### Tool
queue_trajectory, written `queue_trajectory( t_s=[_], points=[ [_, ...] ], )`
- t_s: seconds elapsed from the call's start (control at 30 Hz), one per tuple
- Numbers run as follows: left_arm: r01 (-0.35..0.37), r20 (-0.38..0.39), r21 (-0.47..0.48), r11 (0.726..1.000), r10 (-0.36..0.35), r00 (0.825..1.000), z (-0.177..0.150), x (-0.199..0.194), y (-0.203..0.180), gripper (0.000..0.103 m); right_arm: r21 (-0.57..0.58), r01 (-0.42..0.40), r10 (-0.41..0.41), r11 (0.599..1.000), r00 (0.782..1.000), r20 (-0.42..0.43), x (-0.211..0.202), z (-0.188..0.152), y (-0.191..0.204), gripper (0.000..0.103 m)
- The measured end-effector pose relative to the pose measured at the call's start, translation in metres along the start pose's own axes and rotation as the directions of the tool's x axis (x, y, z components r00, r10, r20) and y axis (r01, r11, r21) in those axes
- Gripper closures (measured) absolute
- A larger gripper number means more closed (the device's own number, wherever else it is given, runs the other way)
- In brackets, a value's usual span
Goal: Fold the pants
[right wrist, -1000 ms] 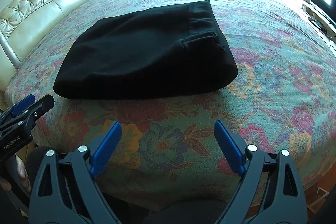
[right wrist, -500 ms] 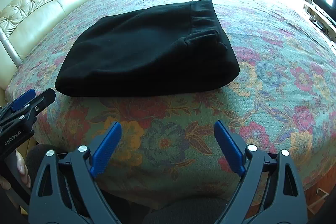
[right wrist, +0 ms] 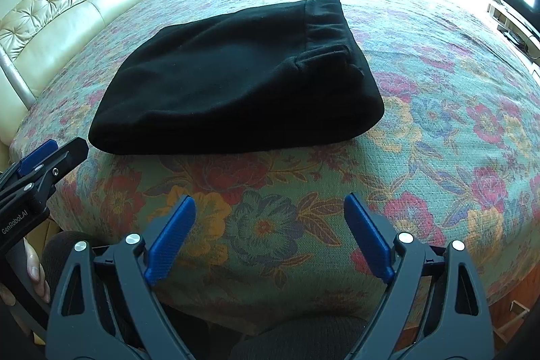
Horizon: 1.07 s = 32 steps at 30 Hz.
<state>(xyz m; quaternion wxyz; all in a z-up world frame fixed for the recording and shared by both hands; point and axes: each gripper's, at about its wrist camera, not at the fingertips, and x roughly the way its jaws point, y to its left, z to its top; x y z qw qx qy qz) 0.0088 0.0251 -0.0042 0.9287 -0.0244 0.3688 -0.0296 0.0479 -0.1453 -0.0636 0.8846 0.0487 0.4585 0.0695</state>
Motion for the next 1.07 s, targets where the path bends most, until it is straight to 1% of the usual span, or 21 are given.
queue_trajectory(
  t_s=[0.17,0.3,0.33,0.4,0.5,0.57,0.63,0.8,0.87,0.9,0.93,1.07],
  points=[
    [-0.006,0.044,-0.041,0.999,0.007,0.999,0.01,-0.005,-0.001,0.012,0.003,0.0,0.0,1.0,1.0,0.0,-0.001,-0.001,0.0,0.013],
    [-0.045,0.056,-0.07,0.997,0.049,0.997,0.015,-0.008,-0.002,0.012,0.005,0.002,-0.002,1.0,1.0,-0.002,0.0,-0.001,-0.001,0.013],
    [-0.036,0.057,-0.071,0.997,0.04,0.998,0.016,-0.008,-0.002,0.012,0.007,0.003,-0.002,1.0,1.0,-0.002,0.0,-0.001,-0.002,0.013],
    [0.008,0.051,-0.064,0.998,-0.005,0.999,0.018,-0.005,-0.003,0.011,0.011,0.002,-0.002,1.0,1.0,-0.003,0.0,-0.001,-0.003,0.013],
    [0.05,0.027,0.0,0.999,-0.05,0.998,0.018,0.0,-0.01,0.011,0.018,0.002,-0.002,1.0,1.0,-0.006,0.001,-0.002,-0.005,0.013],
    [0.057,0.027,0.054,0.997,-0.059,0.998,0.016,0.0,-0.018,0.011,0.024,0.0,0.0,1.0,1.0,-0.008,0.001,-0.002,-0.008,0.013],
    [0.06,0.033,0.074,0.995,-0.063,0.997,0.015,-0.001,-0.022,0.011,0.03,-0.001,0.001,1.0,1.0,-0.01,0.002,-0.001,-0.01,0.013],
    [0.091,0.046,0.043,0.995,-0.093,0.995,0.015,-0.005,-0.022,0.011,0.03,-0.001,0.002,1.0,1.0,-0.014,0.003,0.0,-0.011,0.013],
    [0.08,0.052,0.022,0.997,-0.081,0.995,0.015,-0.006,-0.021,0.011,0.028,-0.001,0.001,1.0,1.0,-0.015,0.003,-0.001,-0.01,0.013],
    [0.086,0.049,0.015,0.996,-0.087,0.995,0.015,-0.007,-0.02,0.011,0.027,0.0,0.001,1.0,1.0,-0.015,0.003,-0.001,-0.01,0.013],
    [0.097,0.042,0.015,0.995,-0.098,0.994,0.015,-0.006,-0.02,0.011,0.027,0.0,0.0,1.0,1.0,-0.015,0.003,-0.001,-0.01,0.013],
    [0.085,0.029,0.014,0.996,-0.085,0.996,0.013,-0.003,-0.022,0.011,0.027,0.0,0.0,1.0,1.0,-0.014,0.003,-0.001,-0.009,0.013]
  ],
)
